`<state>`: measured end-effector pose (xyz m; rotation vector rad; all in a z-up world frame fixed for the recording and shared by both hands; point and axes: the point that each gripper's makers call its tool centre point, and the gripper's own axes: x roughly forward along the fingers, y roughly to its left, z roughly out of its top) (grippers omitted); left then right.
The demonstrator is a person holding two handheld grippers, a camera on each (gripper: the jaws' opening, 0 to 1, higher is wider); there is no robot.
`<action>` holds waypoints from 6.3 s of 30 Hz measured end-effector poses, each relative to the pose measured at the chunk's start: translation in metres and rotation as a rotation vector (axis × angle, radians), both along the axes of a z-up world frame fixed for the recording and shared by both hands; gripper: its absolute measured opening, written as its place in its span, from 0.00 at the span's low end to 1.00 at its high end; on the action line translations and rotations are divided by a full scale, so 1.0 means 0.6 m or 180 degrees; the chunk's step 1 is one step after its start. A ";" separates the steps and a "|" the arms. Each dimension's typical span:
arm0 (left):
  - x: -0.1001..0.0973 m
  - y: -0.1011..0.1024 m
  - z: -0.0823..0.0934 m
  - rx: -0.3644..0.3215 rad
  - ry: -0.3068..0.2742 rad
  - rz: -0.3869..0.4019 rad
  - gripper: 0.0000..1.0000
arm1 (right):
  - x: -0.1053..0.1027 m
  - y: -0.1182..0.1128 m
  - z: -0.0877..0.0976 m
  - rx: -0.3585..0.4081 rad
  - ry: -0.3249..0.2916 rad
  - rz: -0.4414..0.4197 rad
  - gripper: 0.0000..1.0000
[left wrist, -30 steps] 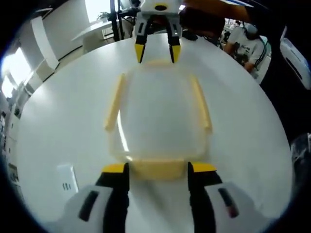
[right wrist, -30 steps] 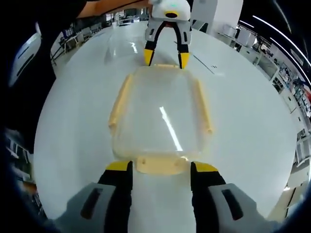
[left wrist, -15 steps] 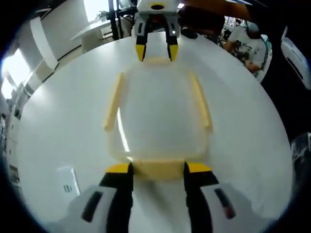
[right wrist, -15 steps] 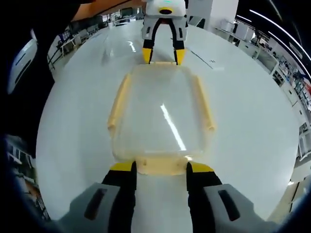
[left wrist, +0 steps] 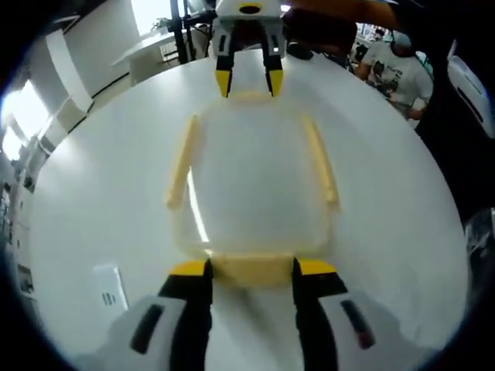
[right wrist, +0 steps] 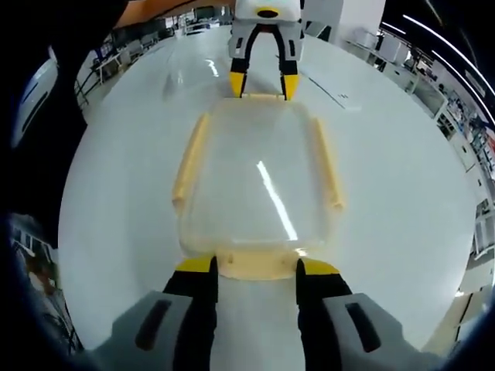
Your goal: Snap each plastic latch of the storage box into its locked position after aligning the lid with the box until every specified latch is closed and the lid sits flush.
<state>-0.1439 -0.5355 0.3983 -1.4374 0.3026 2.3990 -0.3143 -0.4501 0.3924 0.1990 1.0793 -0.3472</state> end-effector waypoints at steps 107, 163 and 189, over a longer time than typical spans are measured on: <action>0.517 0.089 0.138 0.0026 -0.0286 0.1403 0.39 | 0.496 -0.015 0.102 0.0057 0.0495 0.1121 0.40; 0.474 0.150 0.162 -0.0314 0.0508 0.1160 0.35 | 0.579 0.044 0.186 -0.1131 -0.0708 0.1440 0.32; 0.481 0.156 0.117 -0.0973 0.0708 0.0786 0.40 | 0.617 0.051 0.116 -0.1536 -0.0444 0.1441 0.37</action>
